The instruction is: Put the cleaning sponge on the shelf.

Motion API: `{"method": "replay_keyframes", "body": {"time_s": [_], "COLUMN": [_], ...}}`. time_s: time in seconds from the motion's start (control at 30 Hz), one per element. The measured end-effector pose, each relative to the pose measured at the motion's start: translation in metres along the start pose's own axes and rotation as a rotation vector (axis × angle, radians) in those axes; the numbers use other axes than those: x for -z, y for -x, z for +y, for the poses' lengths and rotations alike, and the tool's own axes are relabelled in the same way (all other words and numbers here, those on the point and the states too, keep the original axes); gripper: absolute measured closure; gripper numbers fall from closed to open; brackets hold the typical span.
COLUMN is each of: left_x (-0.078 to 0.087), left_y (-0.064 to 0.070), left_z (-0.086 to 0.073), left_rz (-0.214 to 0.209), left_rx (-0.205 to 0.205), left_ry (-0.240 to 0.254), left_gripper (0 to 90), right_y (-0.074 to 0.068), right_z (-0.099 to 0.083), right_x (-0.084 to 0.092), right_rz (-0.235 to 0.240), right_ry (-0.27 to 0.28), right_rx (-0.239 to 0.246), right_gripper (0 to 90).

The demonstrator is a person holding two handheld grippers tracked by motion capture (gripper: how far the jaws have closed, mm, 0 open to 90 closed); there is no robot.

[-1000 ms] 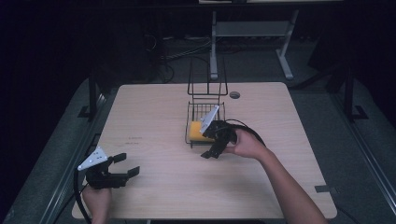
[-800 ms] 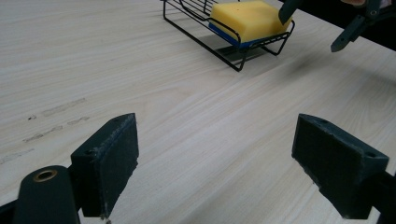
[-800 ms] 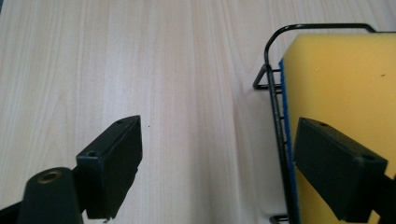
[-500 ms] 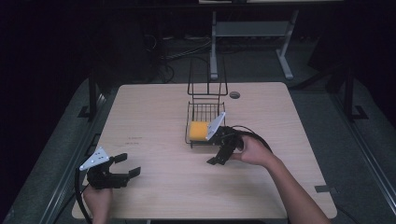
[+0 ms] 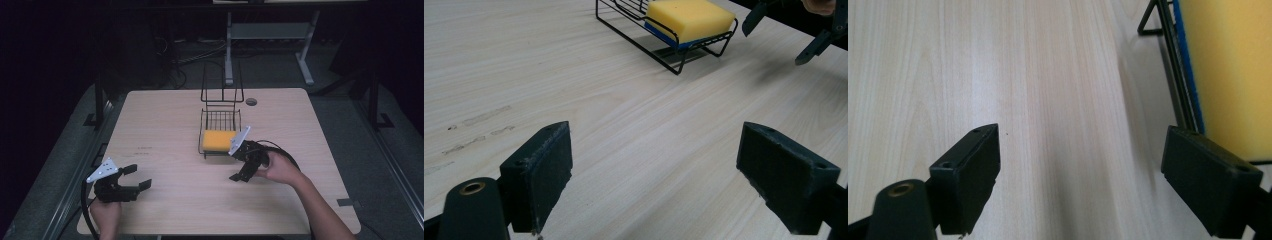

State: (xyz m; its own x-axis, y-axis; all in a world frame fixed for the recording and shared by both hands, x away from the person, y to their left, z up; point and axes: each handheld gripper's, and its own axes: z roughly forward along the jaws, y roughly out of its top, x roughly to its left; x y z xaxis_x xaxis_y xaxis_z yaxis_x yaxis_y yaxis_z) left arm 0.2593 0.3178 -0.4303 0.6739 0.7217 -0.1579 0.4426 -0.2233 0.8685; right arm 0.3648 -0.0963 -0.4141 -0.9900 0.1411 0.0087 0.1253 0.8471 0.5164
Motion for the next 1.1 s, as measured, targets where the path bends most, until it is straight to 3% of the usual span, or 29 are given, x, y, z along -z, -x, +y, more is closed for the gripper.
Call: {"method": "replay_keyframes", "body": {"time_s": [1.1], "left_x": [-0.004], "left_y": [0.004], "left_z": [0.001], "left_rz": [0.000], "left_rx": [-0.012], "left_ry": [-0.010], "left_gripper": [14.2], "right_y": [-0.016], "right_z": [-0.044], "right_x": [0.013], "right_rz": [-0.029], "right_ry": [-0.037], "right_rx": [-0.071], "right_gripper": [15.6]}}
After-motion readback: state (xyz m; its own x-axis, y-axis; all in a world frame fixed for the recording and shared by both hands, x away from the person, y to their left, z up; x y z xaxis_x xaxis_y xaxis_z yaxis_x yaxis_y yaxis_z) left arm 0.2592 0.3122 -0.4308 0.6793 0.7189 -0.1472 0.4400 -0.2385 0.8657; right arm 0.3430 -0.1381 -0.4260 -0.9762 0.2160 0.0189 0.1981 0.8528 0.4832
